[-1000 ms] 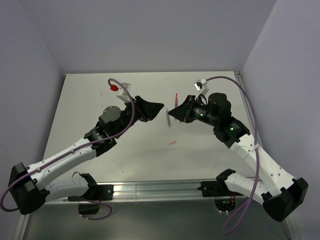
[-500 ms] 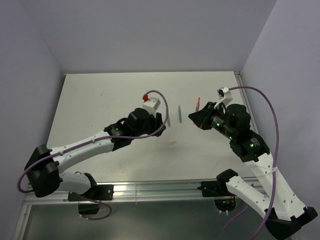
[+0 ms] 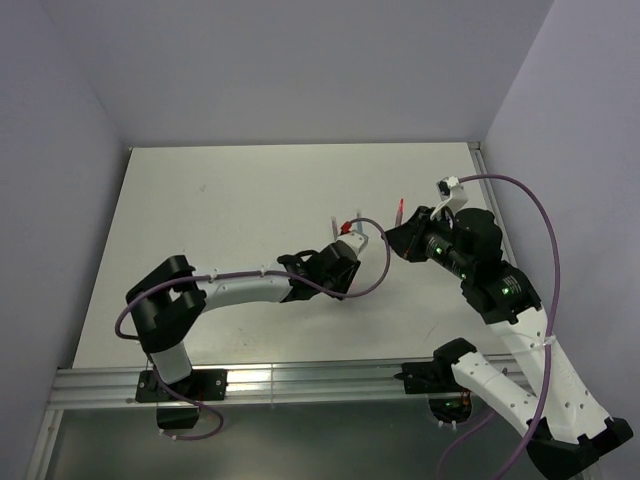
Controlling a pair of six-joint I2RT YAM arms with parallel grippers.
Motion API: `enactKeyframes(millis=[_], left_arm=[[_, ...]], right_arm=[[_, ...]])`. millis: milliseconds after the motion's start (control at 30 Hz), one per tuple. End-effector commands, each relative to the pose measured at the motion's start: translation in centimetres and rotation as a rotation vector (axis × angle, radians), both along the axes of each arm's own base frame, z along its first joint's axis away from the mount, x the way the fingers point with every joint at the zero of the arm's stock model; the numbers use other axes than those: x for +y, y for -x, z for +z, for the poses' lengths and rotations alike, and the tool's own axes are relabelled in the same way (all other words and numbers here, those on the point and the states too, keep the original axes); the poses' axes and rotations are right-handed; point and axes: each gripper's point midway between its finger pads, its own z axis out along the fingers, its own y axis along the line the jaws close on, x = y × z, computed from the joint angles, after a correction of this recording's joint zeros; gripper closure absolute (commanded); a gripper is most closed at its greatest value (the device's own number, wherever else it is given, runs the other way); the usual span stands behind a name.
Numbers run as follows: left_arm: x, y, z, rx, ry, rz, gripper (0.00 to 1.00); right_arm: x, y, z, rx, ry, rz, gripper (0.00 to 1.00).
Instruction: Insert the pens into the pen caps
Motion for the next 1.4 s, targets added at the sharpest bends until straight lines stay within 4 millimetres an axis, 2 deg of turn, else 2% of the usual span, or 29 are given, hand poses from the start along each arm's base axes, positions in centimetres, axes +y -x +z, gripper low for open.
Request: enactKeyframes(millis=[0,33,100,167,233,267,300,367,400,433,500,633,700,733,767,800,833,867,967,1100,1233,1367], left_arm=[[-0.9,-2.2,2.6,0.019,0.102,0.283,0.59],[-0.6,-1.9,2.0,0.060,0.096,0.335,0.60],[-1.4,-2.0,2.9,0.134,0.196,0.478,0.63],[-1.5,-1.8,2.6,0.186,0.242,0.616,0.63],[-1.5,-2.2,2.6,0.197,0.291,0.746,0.59],[-1.1,-1.4,2.1,0.260,0.345,0.895,0.55],[-1.2,-1.2,1.9,0.273,0.377,0.952,0.47],[-1.5,-0.5,1.7,0.313,0.462,1.094,0.42],[-1.6,-0.4,1.9,0.329,0.470,1.137,0.45],[-1.6,-0.3,1.0,0.332,0.449,1.178,0.47],[-1.8,-0.7,1.8,0.339,0.484,1.269,0.50],[-2.3,-1.4,0.9,0.393,0.553,1.399,0.50],[-2.7,-1.5,0.2,0.447,0.544,1.438,0.50],[-2.2,-1.3,-1.0,0.464,0.507,1.476,0.51],[-2.0,-2.2,-1.3,0.488,0.523,1.508,0.52],[-1.6,-2.2,-2.1,0.513,0.508,1.522,0.54],[-1.6,-3.2,-2.0,0.533,0.559,1.545,0.53],[-1.2,-3.1,-2.5,0.535,0.554,1.549,0.54],[-0.8,-3.4,-2.7,0.528,0.543,1.566,0.53],[-1.7,-3.5,-2.8,0.555,0.549,1.551,0.54],[-1.7,-3.5,-2.5,0.554,0.559,1.553,0.53],[-0.8,-3.7,-1.8,0.521,0.571,1.559,0.52]], right_arm=[[0.2,0.2,2.3,-0.064,-0.026,0.023,1.00],[0.2,0.2,2.2,-0.061,-0.027,0.019,1.00],[0.0,0.2,2.3,-0.061,-0.026,0.013,1.00],[-0.3,0.5,3.1,-0.075,-0.031,-0.001,1.00],[-0.6,0.6,3.5,-0.082,-0.032,-0.017,1.00],[-0.8,0.8,3.9,-0.085,-0.034,-0.022,1.00],[-0.9,0.9,4.0,-0.082,-0.034,-0.026,1.00],[-1.0,1.1,4.4,-0.083,-0.041,-0.031,1.00],[-1.1,1.2,4.5,-0.083,-0.044,-0.035,1.00],[-1.1,1.3,4.6,-0.084,-0.050,-0.033,1.00],[-1.1,1.5,5.0,-0.087,-0.054,-0.030,1.00],[-1.1,1.8,5.1,-0.089,-0.055,-0.026,1.00],[-1.2,1.9,5.0,-0.086,-0.056,-0.025,1.00],[-1.1,2.0,4.9,-0.083,-0.059,-0.021,1.00],[-1.1,2.2,4.8,-0.083,-0.061,-0.017,1.00],[-1.1,2.2,4.8,-0.083,-0.061,-0.015,1.00],[-1.2,2.3,4.7,-0.084,-0.058,-0.016,1.00],[-1.2,2.5,4.9,-0.088,-0.059,-0.016,1.00],[-1.4,2.7,5.0,-0.093,-0.051,-0.016,1.00],[-1.4,2.8,5.1,-0.096,-0.053,-0.013,1.00],[-1.4,2.8,5.0,-0.096,-0.056,-0.012,1.00],[-1.3,2.9,5.0,-0.096,-0.056,-0.006,1.00]])
